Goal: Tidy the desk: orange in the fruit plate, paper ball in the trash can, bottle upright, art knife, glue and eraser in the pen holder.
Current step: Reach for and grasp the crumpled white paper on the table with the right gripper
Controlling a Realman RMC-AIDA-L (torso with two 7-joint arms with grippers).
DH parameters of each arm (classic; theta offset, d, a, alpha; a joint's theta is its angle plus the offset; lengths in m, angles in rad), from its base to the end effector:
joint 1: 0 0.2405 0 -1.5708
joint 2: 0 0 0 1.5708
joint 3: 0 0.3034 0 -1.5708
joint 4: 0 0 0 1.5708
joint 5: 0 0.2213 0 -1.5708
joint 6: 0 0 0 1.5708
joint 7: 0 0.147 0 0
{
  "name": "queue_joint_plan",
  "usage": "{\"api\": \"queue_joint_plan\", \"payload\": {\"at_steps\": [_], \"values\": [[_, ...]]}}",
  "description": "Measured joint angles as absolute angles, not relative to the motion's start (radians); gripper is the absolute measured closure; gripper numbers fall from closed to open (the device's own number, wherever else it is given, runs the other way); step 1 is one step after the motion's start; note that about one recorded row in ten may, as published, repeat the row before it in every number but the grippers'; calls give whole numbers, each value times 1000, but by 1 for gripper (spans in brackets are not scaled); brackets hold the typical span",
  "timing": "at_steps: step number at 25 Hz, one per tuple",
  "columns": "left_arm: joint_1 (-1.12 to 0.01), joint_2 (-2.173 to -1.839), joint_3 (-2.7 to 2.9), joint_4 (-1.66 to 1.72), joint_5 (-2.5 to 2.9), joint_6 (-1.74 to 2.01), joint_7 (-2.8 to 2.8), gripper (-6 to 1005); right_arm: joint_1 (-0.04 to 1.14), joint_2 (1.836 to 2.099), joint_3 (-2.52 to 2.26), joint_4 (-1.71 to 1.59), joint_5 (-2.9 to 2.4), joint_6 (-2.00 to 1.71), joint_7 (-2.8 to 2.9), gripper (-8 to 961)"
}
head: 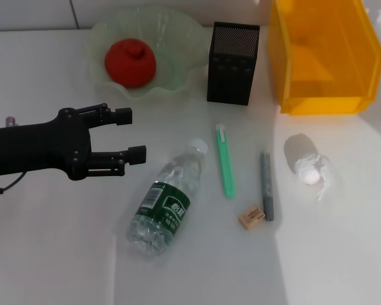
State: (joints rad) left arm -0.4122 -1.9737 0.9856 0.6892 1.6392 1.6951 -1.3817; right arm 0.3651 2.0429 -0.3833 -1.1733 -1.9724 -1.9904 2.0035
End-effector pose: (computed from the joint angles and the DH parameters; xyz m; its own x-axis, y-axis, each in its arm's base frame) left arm -0.3009 0.3298 0.0077 0.7568 0.2768 0.5921 0.3652 -0.9304 -0.0320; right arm 0.3176 0.2955 0.1171 0.5479 -0.5596 -0.6219 -0.7331 -0.6793 -0.0346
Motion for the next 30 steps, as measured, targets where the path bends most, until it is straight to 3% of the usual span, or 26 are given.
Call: {"api": "queue_joint_plan", "payload": {"at_steps": [6, 10, 14, 30], "values": [[-393, -1975, 946, 694, 1655, 1688, -1388, 140, 403, 2051, -567, -1522, -2133, -1978, 2214, 164], [-388, -1979, 940, 695, 1658, 1688, -1388, 140, 445, 2064, -729, -1579, -2350, -1907, 2281, 166], [-391, -1980, 939, 693, 1658, 1686, -1388, 140, 501, 2077, -873, -1502, -2523, -1828, 2294, 168], [-434, -1997, 946, 691, 1715, 1645, -1391, 140, 657, 2077, -1124, -1086, -2641, -1521, 2282, 175]]}}
